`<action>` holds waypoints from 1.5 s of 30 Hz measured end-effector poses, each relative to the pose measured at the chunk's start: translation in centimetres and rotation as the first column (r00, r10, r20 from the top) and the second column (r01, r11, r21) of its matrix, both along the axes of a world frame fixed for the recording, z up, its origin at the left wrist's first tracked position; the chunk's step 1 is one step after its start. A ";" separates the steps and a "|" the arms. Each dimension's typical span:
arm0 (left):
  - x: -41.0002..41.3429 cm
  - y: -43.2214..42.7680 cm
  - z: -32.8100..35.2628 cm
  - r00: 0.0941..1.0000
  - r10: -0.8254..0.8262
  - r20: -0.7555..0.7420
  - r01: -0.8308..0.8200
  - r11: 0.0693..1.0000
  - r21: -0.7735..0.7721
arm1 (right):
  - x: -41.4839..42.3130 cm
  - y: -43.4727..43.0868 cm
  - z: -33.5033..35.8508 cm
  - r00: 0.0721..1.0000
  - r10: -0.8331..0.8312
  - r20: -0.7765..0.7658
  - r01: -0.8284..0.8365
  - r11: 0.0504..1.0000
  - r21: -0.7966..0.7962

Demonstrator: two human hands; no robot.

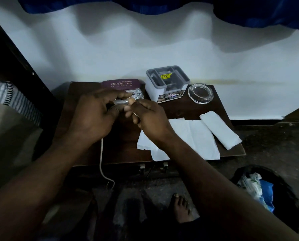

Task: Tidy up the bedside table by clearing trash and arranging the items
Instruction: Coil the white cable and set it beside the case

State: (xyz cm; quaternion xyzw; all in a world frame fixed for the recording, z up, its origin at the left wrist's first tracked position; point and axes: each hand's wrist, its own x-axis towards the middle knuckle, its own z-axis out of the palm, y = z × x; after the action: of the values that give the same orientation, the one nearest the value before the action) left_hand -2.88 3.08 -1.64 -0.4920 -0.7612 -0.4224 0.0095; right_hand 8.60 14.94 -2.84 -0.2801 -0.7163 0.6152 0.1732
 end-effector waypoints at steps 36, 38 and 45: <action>0.3 2.2 -0.9 0.350 -0.131 0.928 -0.045 0.987 0.157 | -0.5 1.7 1.5 0.925 -0.091 -0.368 -0.285 0.476 -0.832; 0.2 2.2 -0.9 0.341 -0.130 0.931 -0.056 0.986 0.159 | -0.5 1.8 1.5 0.938 -0.095 -0.332 -0.244 0.500 -0.831; -0.1 2.2 -1.1 0.318 -0.076 0.945 -0.103 0.988 0.114 | -0.6 2.0 0.9 0.944 -0.035 -0.329 -0.272 0.486 -0.830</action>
State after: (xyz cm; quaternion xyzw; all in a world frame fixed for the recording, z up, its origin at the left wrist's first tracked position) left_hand -2.98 5.27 -2.76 -0.1436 -0.5925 -0.6870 -0.3954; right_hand 8.04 16.90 -1.96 -0.1808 -0.2922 0.9363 0.0727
